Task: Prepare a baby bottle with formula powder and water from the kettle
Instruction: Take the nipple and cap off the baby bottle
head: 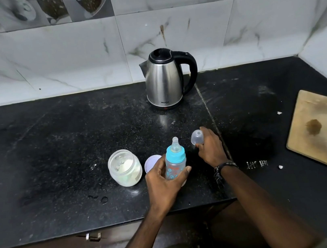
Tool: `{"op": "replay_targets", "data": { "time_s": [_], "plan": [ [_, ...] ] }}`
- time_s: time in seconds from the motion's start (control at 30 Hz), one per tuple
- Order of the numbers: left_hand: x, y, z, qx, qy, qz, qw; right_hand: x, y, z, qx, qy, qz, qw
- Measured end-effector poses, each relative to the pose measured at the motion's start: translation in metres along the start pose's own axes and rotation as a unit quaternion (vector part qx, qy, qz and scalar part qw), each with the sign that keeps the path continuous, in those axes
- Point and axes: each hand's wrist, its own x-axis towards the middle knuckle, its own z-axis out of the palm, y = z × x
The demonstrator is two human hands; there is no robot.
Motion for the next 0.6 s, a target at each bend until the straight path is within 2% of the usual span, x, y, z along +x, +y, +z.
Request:
{"op": "replay_targets", "data": {
  "time_s": [0.2,0.33,0.43,0.53,0.6],
  "plan": [
    [-0.001,0.001,-0.002,0.002,-0.004,-0.003,1.000,-0.004,-0.006,-0.016,0.004,-0.046,0.020,0.999],
    [-0.002,0.000,-0.002,0.013,0.002,0.003,1.000,-0.013,-0.028,-0.040,0.047,0.044,-0.038,0.997],
    [-0.002,-0.001,-0.001,0.018,0.004,0.008,1.000,-0.025,-0.051,-0.055,0.134,0.113,-0.097,0.980],
    [0.000,0.000,0.001,0.018,0.025,-0.002,1.000,-0.044,-0.076,-0.069,0.182,0.088,-0.137,0.970],
    [0.001,0.004,0.002,0.007,0.036,-0.014,0.999,-0.057,-0.091,-0.075,0.166,0.051,-0.132,0.976]
  ]
}}
